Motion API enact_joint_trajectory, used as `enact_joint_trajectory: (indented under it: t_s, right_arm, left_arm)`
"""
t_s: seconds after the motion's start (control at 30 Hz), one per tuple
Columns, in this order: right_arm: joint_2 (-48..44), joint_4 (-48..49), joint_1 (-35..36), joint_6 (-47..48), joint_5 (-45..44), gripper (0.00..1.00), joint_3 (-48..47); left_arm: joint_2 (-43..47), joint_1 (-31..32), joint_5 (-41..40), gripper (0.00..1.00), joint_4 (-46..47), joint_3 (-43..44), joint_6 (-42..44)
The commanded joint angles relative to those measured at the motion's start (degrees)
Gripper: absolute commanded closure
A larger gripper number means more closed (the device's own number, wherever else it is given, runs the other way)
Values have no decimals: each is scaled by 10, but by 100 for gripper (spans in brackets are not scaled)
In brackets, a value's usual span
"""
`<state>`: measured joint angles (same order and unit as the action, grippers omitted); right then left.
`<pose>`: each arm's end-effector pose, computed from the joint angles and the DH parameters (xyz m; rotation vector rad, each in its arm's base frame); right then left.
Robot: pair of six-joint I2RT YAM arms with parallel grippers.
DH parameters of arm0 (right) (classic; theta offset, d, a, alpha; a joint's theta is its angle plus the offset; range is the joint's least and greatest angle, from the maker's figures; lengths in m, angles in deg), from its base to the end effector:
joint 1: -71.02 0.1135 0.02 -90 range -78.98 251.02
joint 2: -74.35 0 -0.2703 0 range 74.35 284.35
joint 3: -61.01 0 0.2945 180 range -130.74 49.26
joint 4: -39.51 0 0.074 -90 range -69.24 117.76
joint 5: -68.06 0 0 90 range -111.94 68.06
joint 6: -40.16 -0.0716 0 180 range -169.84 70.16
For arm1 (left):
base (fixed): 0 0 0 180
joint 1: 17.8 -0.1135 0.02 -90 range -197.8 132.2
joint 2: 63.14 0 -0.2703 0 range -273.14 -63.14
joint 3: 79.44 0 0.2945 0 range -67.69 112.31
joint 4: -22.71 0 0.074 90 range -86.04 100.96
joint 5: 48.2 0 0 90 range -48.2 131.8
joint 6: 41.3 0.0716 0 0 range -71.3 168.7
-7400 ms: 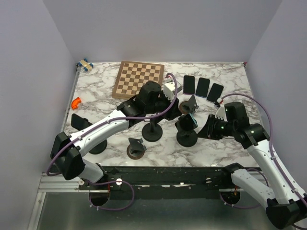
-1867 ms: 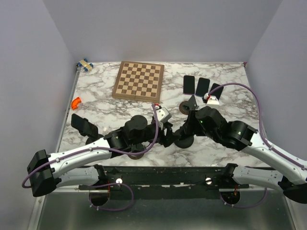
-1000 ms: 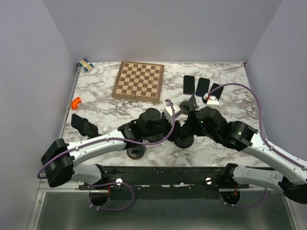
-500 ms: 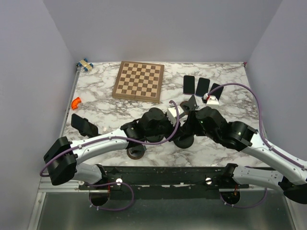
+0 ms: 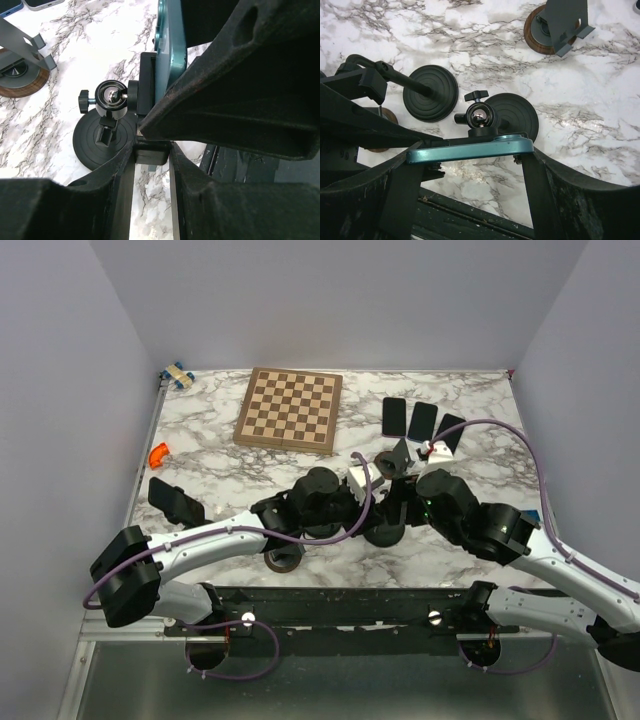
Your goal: Remove the phone from the phone stand
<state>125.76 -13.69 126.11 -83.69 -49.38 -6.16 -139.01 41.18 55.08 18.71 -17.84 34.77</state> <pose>0.1667 0.1812 0.3211 -0.1413 2.1589 0.3688 0.1796 -0.3306 0.2580 0.9330 1.8050 -1.0593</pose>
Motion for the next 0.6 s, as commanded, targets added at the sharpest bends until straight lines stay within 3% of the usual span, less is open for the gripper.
enact_joint_trajectory:
  t_s: [0.0, 0.13, 0.27, 0.5, 0.57]
  right_arm:
    - [-17, 32, -1, 103, -7, 99, 6]
    - [-29, 45, 0, 136, 18, 99, 7]
    - [-19, 35, -1, 116, -14, 99, 6]
    - [19, -5, -1, 1, -112, 99, 7]
    - [25, -14, -1, 0, -132, 99, 7]
  left_arm:
    - [13, -1, 51, 100, 23, -9, -5]
    - [17, 0, 31, 100, 31, -20, -17]
    - [31, 0, -7, 100, 32, -31, -19]
    - [93, 41, -192, 100, 45, -78, -21]
    - [102, 46, -197, 100, 45, -82, -35]
